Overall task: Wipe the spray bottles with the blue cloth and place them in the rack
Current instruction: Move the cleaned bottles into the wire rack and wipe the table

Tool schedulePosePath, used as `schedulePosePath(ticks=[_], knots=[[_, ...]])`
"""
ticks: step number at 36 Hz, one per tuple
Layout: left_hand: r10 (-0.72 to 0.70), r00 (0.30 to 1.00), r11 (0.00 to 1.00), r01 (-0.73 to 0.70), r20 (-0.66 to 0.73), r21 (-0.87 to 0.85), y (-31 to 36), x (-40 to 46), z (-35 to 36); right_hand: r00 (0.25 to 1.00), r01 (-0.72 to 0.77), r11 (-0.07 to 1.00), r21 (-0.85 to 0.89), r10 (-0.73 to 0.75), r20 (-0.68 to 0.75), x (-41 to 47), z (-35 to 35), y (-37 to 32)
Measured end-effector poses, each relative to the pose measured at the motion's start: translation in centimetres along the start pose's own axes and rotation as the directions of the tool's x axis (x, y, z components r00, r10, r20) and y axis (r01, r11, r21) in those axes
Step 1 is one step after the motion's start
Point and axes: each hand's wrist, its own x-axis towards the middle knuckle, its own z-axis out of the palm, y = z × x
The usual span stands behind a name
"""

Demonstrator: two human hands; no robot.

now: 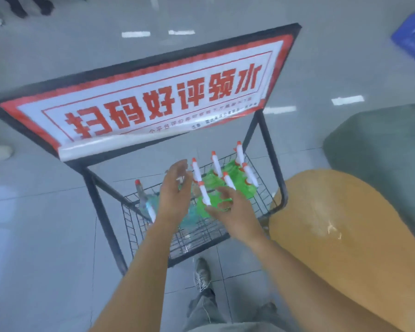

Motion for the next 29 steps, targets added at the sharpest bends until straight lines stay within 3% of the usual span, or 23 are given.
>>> schedulePosePath(ticks=[9, 15, 21, 29], knots=[[0.169, 0.940, 0.983, -0.183, 0.297, 0.019, 7.3, -4.6, 12.1, 0.974, -0.008, 1.000, 0.016, 0.011, -0.228, -5.8, -13.9, 3.8], [0.233, 0.834, 0.962, -0.274, 0.500, 0.009, 10.7, -10.4, 21.4, 0.916, -0.083, 0.997, 0.003, 0.077, -0.393, -13.6, -21.8, 8.8], [0.230, 0.695, 0.946, -0.323, 0.682, 0.009, 12.4, -17.8, 30.1, 0.816, -0.174, 0.978, 0.112, 0.207, -0.539, -21.9, -27.9, 15.7], [0.210, 0.488, 0.930, -0.368, 0.847, -0.018, 12.9, -28.2, 39.5, 0.626, -0.270, 0.934, 0.234, 0.355, -0.694, -33.3, -32.4, 24.4]])
